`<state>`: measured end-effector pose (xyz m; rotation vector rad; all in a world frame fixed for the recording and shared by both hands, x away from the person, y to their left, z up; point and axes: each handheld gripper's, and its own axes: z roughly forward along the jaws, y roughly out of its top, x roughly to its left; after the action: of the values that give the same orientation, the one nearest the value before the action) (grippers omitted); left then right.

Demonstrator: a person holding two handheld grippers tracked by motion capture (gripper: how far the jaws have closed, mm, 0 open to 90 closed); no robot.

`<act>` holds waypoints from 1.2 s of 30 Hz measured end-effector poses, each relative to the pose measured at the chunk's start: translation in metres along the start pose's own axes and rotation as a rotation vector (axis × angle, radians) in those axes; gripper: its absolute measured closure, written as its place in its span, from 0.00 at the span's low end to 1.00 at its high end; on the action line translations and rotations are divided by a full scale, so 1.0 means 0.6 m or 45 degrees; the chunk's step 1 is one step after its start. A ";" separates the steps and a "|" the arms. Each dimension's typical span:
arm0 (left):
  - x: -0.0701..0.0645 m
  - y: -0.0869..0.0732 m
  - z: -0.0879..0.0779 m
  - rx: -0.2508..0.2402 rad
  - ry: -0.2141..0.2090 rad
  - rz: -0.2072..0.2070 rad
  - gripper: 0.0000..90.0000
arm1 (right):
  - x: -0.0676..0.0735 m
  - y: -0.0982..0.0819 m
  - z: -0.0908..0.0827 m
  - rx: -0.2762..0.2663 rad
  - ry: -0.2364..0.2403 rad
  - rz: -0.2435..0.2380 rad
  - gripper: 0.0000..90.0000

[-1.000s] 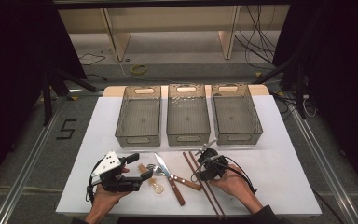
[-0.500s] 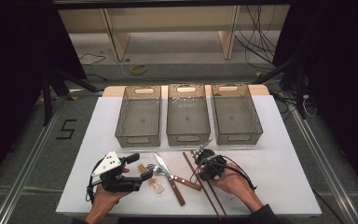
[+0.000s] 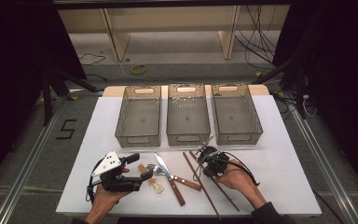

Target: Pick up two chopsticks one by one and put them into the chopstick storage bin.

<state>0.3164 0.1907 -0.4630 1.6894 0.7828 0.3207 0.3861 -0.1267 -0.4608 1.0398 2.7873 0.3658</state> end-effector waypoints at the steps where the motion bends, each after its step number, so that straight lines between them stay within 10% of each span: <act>1: 0.000 0.000 0.000 0.000 0.000 0.000 0.18 | 0.001 0.000 0.000 0.005 -0.005 -0.005 0.89; 25: 0.001 0.001 -0.001 0.002 0.002 0.002 0.18 | -0.017 -0.005 -0.004 0.046 -0.016 -0.024 0.94; 36: 0.005 0.004 0.004 0.021 -0.002 -0.001 0.18 | -0.019 -0.008 -0.033 -0.058 0.025 -0.045 0.94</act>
<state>0.3205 0.1907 -0.4619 1.7045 0.7866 0.3128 0.3875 -0.1411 -0.4422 0.9807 2.7970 0.4355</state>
